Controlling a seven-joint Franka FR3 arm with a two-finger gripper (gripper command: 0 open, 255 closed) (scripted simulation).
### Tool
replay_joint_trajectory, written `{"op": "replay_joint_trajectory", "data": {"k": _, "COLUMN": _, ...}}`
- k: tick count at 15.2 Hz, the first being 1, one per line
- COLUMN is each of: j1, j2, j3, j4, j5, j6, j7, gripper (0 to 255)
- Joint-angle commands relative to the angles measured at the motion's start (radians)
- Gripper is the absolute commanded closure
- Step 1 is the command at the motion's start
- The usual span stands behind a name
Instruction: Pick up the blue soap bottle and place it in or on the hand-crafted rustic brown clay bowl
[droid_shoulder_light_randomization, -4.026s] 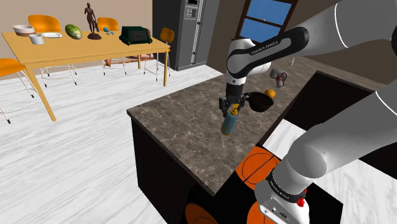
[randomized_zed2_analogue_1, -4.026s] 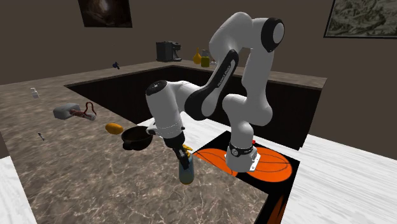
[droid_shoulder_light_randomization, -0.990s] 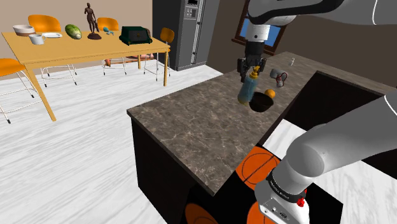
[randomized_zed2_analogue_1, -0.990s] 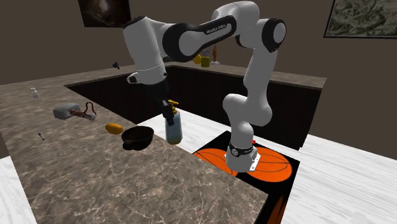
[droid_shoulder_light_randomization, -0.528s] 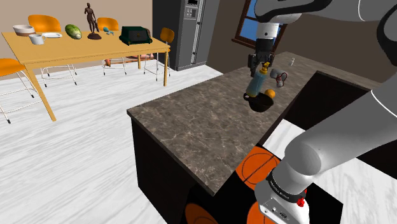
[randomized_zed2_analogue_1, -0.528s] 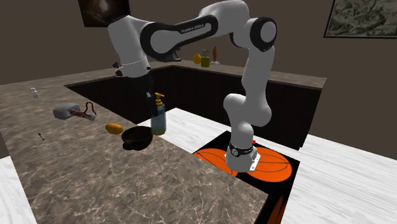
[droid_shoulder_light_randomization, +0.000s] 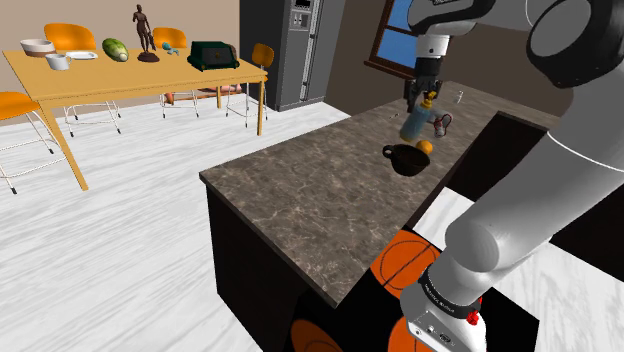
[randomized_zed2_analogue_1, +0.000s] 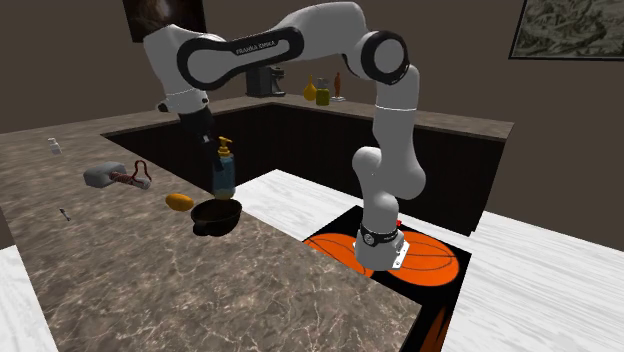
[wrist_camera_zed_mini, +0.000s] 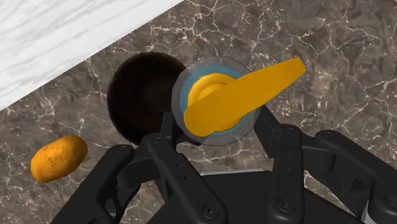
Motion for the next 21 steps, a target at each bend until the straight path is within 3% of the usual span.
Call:
{"op": "replay_joint_trajectory", "data": {"k": 1, "j1": -0.022, "j2": 0.061, "j3": -0.025, "j4": 0.073, "j5": 0.012, "j6": -0.009, "j7": -0.053, "gripper": 255}}
{"op": "replay_joint_trajectory", "data": {"k": 6, "j1": -0.089, "j2": 0.227, "j3": -0.071, "j4": 0.275, "j5": 0.061, "j6": -0.044, "j7": -0.174, "gripper": 255}}
{"op": "replay_joint_trajectory", "data": {"k": 21, "j1": -0.087, "j2": 0.236, "j3": -0.066, "j4": 0.085, "j5": 0.064, "j6": 0.153, "j7": -0.153, "gripper": 255}}
